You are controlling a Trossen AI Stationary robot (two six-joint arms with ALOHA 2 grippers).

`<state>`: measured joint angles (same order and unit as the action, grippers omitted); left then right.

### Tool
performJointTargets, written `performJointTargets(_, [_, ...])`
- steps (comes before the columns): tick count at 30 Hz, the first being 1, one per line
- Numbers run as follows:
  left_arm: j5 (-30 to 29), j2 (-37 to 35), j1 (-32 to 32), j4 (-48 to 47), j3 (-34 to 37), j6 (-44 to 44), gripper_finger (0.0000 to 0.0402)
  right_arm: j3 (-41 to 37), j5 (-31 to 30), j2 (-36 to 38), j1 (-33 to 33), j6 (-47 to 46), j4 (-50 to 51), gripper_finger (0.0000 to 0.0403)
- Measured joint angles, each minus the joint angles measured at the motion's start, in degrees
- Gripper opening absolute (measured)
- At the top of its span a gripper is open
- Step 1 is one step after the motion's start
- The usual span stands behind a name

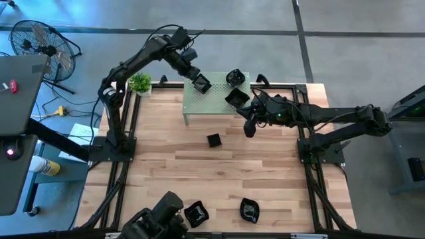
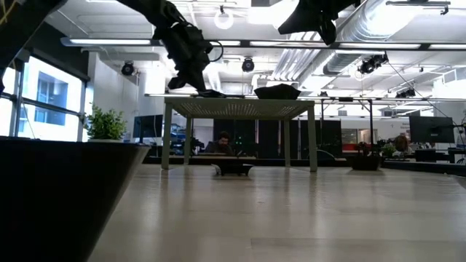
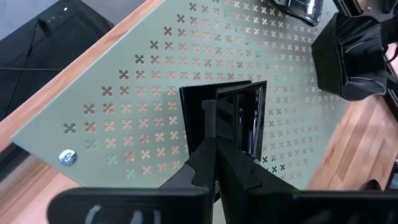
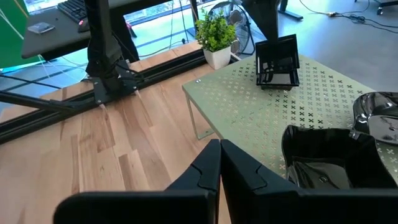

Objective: Pick & Place Mini shaped plates
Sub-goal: Stack the black square plate on top of the black square plates on the shelf

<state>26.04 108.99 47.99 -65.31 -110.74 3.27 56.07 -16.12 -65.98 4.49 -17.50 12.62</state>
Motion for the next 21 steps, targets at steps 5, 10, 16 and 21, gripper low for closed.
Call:
performJointTargets(5, [0.43,0.0,0.0,0.76,0.0,0.44,0.0011,0.0,0.02,0.0,0.0,0.0,0.0,0.0003])
performJointTargets(10, [0.38,0.0,-0.12,0.88,0.0,1.22,0.0012,0.0,0.02,0.0,0.0,0.0,0.0,0.0004])
performJointTargets(16, [-1.45,0.0,-1.19,1.1,0.0,1.15,0.0012,0.0,0.01,0.0,0.0,0.0,0.0,0.0004])
performJointTargets(21, [-1.71,0.0,-2.02,1.82,0.0,0.99,0.0025,0.0,0.01,0.0,0.0,0.0,0.0,0.0003])
